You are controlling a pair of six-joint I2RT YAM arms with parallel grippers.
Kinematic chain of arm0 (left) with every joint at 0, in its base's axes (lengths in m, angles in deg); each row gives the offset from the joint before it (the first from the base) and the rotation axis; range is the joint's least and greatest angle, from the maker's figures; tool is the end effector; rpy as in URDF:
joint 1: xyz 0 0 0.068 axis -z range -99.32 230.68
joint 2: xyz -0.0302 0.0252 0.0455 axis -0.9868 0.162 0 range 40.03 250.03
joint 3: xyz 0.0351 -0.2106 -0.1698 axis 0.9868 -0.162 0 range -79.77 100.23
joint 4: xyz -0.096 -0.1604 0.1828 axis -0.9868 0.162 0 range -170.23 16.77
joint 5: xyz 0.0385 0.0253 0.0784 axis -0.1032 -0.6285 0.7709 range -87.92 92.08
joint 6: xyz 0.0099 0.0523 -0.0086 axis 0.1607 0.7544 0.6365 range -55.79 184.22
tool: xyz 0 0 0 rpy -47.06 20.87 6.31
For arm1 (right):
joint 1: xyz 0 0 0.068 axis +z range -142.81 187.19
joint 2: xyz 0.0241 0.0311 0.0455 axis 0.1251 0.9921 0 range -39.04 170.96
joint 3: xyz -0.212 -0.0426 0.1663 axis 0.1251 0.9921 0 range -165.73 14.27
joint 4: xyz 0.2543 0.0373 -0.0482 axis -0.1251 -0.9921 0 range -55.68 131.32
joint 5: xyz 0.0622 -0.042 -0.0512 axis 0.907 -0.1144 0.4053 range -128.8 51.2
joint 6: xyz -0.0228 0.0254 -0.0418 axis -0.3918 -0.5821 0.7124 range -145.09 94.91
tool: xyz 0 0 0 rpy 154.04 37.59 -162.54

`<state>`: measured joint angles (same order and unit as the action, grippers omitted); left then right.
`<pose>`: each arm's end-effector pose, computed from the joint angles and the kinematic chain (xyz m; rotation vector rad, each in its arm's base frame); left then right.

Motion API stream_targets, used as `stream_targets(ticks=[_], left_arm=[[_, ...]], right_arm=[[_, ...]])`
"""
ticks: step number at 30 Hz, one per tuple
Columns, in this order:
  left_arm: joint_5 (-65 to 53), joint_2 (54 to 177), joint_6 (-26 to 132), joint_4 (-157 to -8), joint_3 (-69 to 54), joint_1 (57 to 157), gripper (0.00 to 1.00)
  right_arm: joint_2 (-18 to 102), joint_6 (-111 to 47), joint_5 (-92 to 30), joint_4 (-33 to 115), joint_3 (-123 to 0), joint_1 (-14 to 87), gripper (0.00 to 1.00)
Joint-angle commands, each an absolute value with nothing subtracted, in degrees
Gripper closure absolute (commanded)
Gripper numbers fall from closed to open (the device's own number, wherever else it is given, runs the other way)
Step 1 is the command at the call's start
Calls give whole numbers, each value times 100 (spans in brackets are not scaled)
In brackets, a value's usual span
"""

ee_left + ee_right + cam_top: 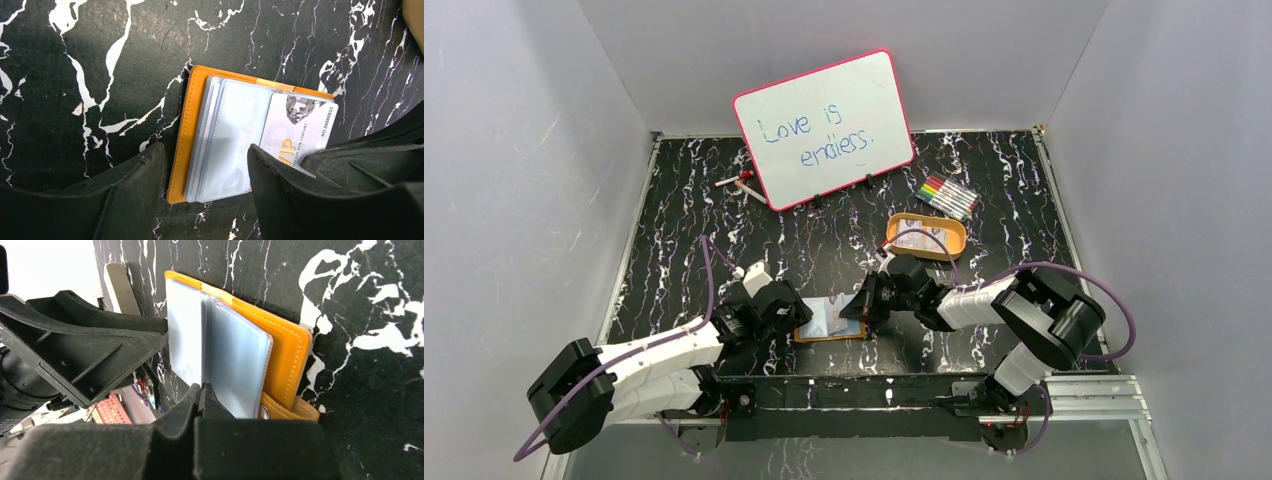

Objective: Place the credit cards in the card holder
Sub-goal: Insert the credit card into the card holder.

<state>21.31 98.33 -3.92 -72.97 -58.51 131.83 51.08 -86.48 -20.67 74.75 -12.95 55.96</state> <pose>0.1283 -0.1406 0.1633 -0.5195 2.3297 -0.6619 0.1758 0.2175 0.1336 0.0420 2.4290 1.3783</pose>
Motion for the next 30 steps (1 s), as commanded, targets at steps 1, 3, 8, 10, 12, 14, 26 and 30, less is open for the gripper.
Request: stream_targets(ticks=[1,3,8,10,12,14,26,30], left_arm=[[2118,9824,-438,-7114,-5947,13174,41],[2147,9790,-454,-7080,-5960,13174,42],[2190,9704,-482,-7028,-5981,13170,43],[2195,9677,-493,-7034,-5997,13174,43],[2179,9663,-495,-7043,-6008,13166,44],[2168,9671,-496,-7043,-6013,13173,44],[2129,9698,-499,-7063,-6008,13168,45],[2117,9694,-498,-7065,-6019,13169,45]], right_arm=[[4955,-8836,-2272,7812,-1083,5623,100],[4807,-8862,-2418,7724,-1021,5622,100],[4849,-8952,-2328,7704,-1045,5617,100],[4910,-9005,-2305,7851,-1005,5621,100],[4971,-9051,-2256,7987,-996,5616,100],[5021,-9063,-2221,8090,-998,5635,100],[5225,-9104,-2161,8249,-1101,5712,100],[5272,-9125,-2152,8303,-1093,5720,100]])
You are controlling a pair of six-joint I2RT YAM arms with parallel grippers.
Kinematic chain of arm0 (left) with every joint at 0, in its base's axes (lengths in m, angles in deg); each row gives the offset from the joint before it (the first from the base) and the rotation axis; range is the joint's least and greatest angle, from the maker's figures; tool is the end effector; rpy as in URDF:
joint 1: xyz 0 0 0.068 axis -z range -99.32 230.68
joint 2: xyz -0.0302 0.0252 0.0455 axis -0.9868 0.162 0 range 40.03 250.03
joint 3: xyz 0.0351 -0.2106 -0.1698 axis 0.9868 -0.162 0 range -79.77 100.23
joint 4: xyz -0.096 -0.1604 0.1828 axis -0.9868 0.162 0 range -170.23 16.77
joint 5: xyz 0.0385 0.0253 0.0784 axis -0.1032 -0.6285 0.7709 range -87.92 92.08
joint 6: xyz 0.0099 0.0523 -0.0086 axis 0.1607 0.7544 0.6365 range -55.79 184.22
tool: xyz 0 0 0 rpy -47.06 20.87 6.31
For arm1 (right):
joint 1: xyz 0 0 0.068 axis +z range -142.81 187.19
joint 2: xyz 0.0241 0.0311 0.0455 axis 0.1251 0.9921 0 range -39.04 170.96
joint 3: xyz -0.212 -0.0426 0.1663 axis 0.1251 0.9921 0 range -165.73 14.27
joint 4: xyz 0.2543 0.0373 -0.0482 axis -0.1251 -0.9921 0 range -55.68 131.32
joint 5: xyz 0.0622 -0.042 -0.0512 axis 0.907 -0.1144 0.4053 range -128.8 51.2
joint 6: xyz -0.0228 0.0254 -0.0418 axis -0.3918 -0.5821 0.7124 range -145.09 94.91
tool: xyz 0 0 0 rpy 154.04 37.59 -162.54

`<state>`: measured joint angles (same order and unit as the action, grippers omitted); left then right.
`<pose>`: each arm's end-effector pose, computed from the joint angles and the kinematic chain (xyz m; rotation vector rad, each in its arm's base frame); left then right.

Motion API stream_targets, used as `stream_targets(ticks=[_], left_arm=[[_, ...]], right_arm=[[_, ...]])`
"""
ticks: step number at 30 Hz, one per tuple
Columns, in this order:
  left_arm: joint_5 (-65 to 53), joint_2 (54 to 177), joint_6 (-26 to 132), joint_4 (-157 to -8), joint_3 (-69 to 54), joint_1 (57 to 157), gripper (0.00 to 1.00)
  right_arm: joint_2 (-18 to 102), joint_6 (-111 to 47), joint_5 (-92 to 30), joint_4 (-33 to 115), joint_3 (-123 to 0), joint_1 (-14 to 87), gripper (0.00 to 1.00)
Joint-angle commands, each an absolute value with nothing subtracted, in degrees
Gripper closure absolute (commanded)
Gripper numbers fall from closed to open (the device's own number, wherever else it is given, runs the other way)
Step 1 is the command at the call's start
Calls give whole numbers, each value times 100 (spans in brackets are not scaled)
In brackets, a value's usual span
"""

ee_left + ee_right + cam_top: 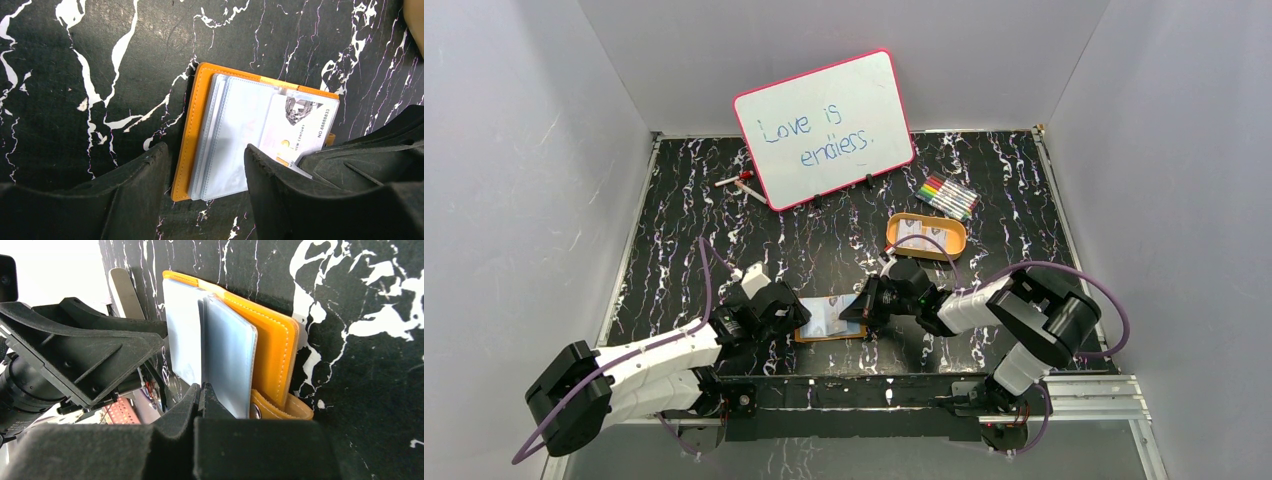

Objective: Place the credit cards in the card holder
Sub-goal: Insert the credit card into the card holder.

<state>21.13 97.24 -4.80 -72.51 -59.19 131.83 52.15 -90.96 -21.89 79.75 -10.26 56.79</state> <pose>0.1259 -0.1379 0.1622 -0.5367 2.3307 -0.6706 0.1689 0.2145 0.1250 0.1294 2.4255 1.4157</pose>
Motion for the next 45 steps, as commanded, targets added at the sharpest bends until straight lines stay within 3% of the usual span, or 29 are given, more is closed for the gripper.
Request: stream_targets(ticks=[1,15,21,30,38,45], left_arm=[[2109,9690,-499,-7083,-6022,13174,45],[1907,9819,-511,-7286,-6061,13173,52],[1812,9919,-508,-7422,-6088,13174,67],[1811,9970,-496,-7410,-6049,13172,77],[2038,9812,-641,-7121,-6049,13167,82],[2046,9790,-710,-7130,-6071,13169,84]], right_arm=[[5314,-9138,-2131,8337,-1087,5723,100],[5737,-9469,-2197,8890,-1059,5905,100],[5990,-9566,-2150,9112,-1100,6003,100],[6199,-9565,-2064,9098,-1302,6116,100],[5696,-9323,-2277,8324,-1396,6133,64],[5279,-8950,-2498,7264,-1682,6133,55]])
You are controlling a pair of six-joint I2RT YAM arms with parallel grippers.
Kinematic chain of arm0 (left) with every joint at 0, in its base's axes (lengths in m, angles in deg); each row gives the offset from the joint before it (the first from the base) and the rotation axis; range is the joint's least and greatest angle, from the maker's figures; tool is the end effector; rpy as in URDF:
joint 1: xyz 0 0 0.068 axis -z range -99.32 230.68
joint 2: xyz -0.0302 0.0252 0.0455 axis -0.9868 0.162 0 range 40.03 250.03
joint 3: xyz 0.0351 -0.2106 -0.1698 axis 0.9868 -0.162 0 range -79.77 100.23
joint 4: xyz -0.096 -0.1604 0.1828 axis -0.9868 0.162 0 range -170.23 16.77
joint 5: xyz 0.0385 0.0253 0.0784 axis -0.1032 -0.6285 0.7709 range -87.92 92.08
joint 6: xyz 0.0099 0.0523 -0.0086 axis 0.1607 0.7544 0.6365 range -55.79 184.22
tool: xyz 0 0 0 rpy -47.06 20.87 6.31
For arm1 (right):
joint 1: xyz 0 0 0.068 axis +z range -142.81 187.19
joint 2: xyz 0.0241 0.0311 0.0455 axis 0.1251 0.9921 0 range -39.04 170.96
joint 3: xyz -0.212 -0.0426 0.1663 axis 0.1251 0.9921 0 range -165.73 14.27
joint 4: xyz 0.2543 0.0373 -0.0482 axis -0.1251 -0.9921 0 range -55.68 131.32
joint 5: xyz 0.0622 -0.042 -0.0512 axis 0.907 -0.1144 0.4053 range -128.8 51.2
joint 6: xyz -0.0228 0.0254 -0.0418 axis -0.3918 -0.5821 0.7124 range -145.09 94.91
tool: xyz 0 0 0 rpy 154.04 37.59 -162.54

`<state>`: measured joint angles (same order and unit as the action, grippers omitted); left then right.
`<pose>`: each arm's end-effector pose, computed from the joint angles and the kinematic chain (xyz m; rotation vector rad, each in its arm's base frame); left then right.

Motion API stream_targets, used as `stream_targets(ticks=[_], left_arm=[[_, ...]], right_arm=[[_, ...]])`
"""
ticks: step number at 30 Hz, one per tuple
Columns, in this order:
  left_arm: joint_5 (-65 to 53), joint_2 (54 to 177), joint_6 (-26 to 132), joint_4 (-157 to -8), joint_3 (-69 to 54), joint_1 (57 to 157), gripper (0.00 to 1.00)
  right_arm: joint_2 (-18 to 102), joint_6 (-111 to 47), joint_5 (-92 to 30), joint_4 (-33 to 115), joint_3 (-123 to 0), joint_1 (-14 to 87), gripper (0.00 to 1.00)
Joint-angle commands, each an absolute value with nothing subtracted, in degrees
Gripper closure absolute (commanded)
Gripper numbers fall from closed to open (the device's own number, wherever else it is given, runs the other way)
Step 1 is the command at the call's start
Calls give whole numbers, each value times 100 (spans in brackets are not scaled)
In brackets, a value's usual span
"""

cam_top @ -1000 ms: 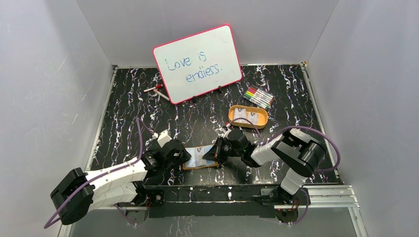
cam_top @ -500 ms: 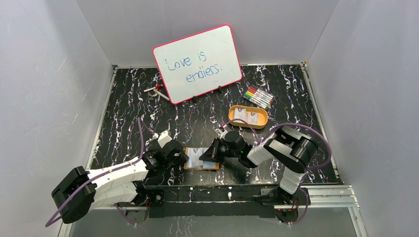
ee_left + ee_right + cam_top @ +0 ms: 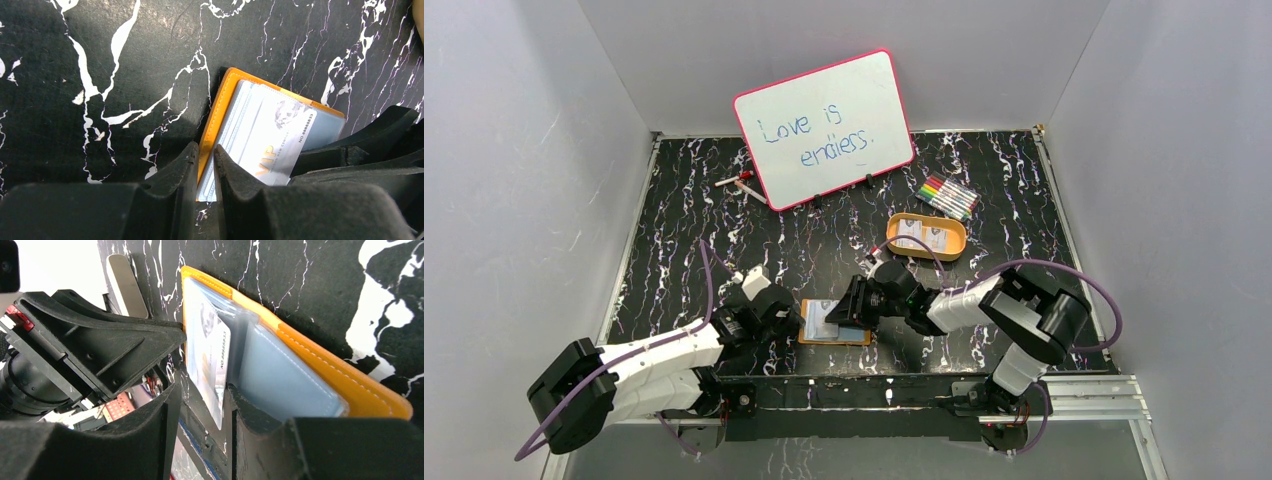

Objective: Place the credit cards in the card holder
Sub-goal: Insert the credit card into the card holder.

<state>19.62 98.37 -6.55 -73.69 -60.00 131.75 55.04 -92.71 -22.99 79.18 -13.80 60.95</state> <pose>0.1255 -0.1384 0.1559 -0.5649 2.3550 -0.6913 0.1628 0.2386 0.1262 0.0931 2.4528 1.4441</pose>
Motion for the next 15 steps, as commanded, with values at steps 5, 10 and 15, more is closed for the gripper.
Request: stream_targets(ticks=[5,10,15], left_arm=[[1884,9835,-641,-7348,-6087,13172,84],[1746,9814,-555,-7610,-6143,13171,86],[1680,9790,-561,-7689,-6201,13167,88]], right_arm=[[5500,-8890,-2294,7199,-1895,6142,55],[5707,-8906,-2212,7279,-2097,6241,54],[5925,-8900,-2053,7366,-2268,6328,55]])
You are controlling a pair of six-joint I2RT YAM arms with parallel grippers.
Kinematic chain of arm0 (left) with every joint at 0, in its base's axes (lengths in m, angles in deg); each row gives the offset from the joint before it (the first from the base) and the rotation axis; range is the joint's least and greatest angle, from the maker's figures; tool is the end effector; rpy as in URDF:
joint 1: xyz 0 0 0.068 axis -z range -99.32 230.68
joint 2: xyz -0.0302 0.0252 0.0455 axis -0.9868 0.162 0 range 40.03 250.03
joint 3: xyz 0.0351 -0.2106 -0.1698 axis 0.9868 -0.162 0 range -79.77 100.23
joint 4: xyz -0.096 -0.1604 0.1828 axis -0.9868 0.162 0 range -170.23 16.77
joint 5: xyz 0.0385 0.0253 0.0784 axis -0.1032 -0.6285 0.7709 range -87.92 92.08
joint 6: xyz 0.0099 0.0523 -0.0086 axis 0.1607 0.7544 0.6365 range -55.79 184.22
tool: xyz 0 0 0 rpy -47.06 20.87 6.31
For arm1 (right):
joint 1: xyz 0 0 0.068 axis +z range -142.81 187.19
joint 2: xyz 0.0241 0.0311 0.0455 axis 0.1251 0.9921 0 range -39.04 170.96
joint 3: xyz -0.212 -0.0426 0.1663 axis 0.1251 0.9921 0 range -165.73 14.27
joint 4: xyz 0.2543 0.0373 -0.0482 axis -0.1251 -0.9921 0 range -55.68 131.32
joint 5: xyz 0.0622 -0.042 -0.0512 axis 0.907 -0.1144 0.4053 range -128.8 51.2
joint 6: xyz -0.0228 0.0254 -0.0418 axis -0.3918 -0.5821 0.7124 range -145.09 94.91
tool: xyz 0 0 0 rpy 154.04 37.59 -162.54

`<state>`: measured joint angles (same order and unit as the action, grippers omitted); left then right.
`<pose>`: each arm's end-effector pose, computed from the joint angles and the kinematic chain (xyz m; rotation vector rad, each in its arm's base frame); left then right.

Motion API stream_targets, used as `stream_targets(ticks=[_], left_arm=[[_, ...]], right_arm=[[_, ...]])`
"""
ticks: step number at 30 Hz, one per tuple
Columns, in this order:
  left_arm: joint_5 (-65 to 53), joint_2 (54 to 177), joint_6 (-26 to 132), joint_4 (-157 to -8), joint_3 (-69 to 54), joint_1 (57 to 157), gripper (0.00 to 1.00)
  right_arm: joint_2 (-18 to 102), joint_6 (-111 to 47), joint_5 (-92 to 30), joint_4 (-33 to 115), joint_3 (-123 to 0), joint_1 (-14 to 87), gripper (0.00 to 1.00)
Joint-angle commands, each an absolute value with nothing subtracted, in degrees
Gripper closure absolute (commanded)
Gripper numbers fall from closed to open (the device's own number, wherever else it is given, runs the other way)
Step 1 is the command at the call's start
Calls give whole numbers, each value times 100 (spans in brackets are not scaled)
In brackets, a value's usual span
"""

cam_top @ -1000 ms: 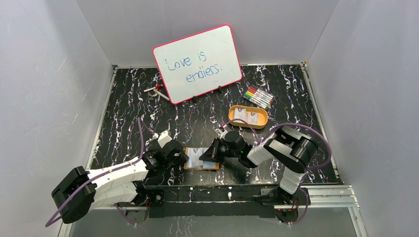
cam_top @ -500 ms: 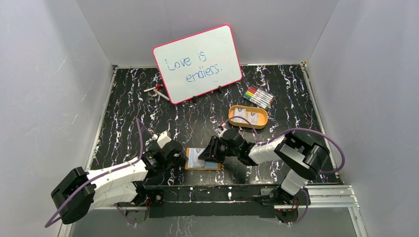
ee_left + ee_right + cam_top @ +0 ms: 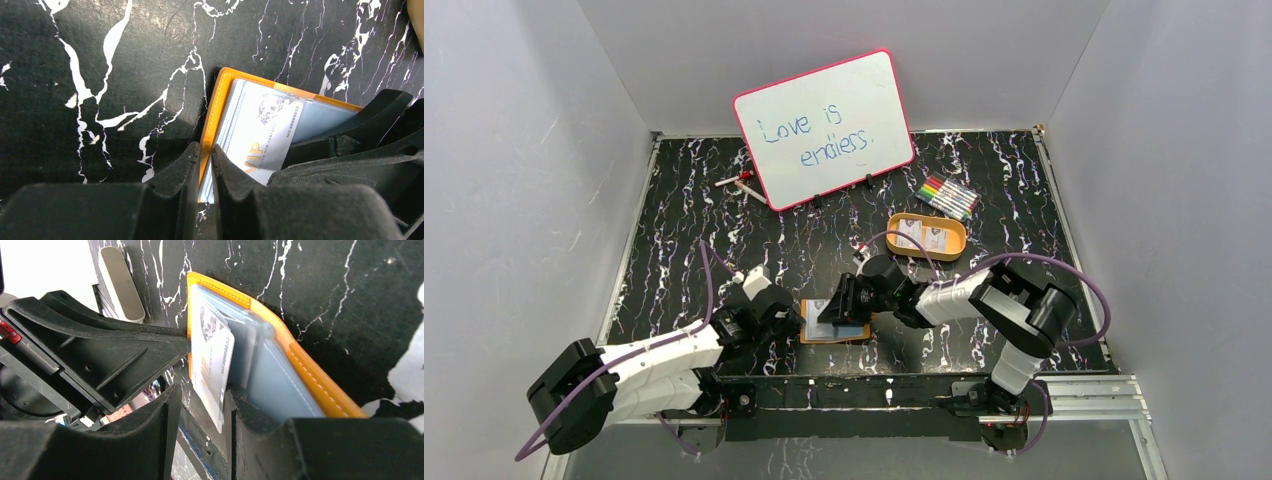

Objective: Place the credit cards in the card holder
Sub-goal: Insert the credit card into the card holder, then close the card holder at the center of the board.

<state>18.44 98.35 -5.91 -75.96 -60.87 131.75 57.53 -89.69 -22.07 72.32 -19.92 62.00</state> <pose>0.1252 -0.1391 0.1542 -0.5448 2.3522 -0.7278 0.1698 0.2587 0.1301 0.0077 2.5083 1.3972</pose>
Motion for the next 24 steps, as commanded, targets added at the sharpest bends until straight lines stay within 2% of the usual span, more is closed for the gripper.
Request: stream_targets(ticks=[1,4,12,24], left_arm=[[1703,9782,-574,-7640,-6194,13168,88],[1824,9656,-604,-7442,-6175,13168,89],[2222,9119,-728,-6951,-6176,13171,89],[2517,8648,-464,-6430,-5840,13172,88]], right_arm=[[5911,-8892,-2073,7363,-2266,6340,56],[5630,-8784,-2285,7055,-2269,6327,54],[4650,-7963,-3174,4971,-2829,6335,45],[3356,-7004,-4405,3263,-3043,6327,42]])
